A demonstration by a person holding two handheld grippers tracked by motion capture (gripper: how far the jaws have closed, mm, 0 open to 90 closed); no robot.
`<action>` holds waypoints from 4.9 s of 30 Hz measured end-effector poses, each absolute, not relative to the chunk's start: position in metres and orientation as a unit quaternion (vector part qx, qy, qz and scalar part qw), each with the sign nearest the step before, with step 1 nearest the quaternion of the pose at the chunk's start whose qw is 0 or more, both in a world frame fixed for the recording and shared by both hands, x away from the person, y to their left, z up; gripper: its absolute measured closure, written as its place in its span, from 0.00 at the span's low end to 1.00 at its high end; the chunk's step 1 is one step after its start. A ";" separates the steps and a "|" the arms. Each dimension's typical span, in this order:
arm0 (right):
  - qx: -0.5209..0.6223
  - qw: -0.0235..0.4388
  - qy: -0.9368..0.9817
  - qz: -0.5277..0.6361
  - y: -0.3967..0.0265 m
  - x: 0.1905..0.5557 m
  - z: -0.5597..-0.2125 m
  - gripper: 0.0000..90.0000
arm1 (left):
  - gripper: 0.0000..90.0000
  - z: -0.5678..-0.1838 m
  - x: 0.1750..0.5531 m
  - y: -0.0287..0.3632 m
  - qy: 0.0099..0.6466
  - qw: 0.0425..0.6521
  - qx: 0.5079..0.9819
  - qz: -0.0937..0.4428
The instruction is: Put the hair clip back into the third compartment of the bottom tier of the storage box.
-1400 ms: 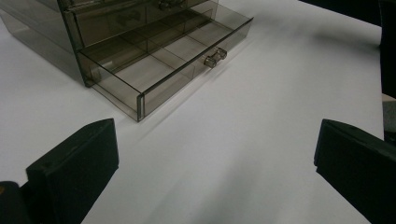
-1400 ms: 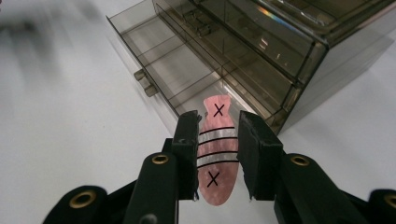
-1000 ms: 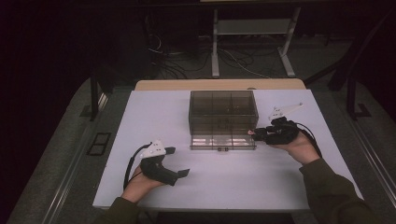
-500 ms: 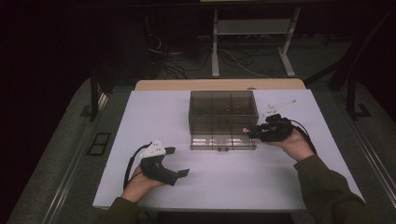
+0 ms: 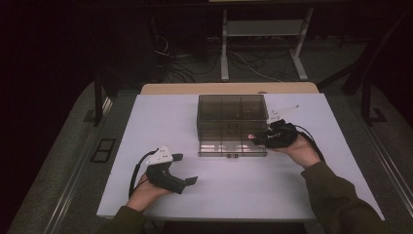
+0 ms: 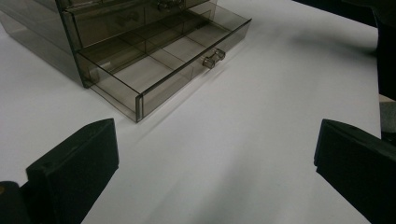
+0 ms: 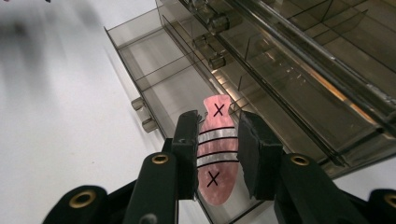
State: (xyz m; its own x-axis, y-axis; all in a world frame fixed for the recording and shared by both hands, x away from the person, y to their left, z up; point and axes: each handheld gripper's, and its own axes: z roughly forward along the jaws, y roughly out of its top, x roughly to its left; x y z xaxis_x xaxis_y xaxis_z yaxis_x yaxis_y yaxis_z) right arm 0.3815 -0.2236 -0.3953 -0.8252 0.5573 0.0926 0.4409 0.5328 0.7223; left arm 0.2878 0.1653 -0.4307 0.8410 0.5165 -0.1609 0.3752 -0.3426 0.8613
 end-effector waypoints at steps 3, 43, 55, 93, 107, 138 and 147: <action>0.287 0.073 0.874 0.385 -0.222 0.383 -0.399 0.75 | 0.00 -0.431 0.288 0.166 0.273 0.505 0.816 0.070; 0.302 0.072 0.880 0.359 -0.216 0.392 -0.424 0.73 | 0.00 -0.430 0.287 0.165 0.272 0.503 0.817 0.070; 0.305 0.064 0.872 0.376 -0.219 0.388 -0.420 0.57 | 0.00 -0.430 0.288 0.165 0.275 0.505 0.815 0.070; 0.343 0.128 0.824 0.432 -0.243 0.344 -0.407 0.21 | 0.00 -0.431 0.288 0.166 0.277 0.502 0.816 0.068; 0.355 0.142 0.812 0.442 -0.258 0.318 -0.412 0.19 | 0.00 -0.431 0.288 0.165 0.275 0.502 0.817 0.067; 0.377 0.153 0.794 0.452 -0.291 0.271 -0.435 0.12 | 0.00 -0.431 0.288 0.166 0.276 0.501 0.817 0.071; 0.386 0.154 0.792 0.448 -0.297 0.264 -0.439 0.12 | 0.00 -0.432 0.288 0.166 0.274 0.497 0.820 0.071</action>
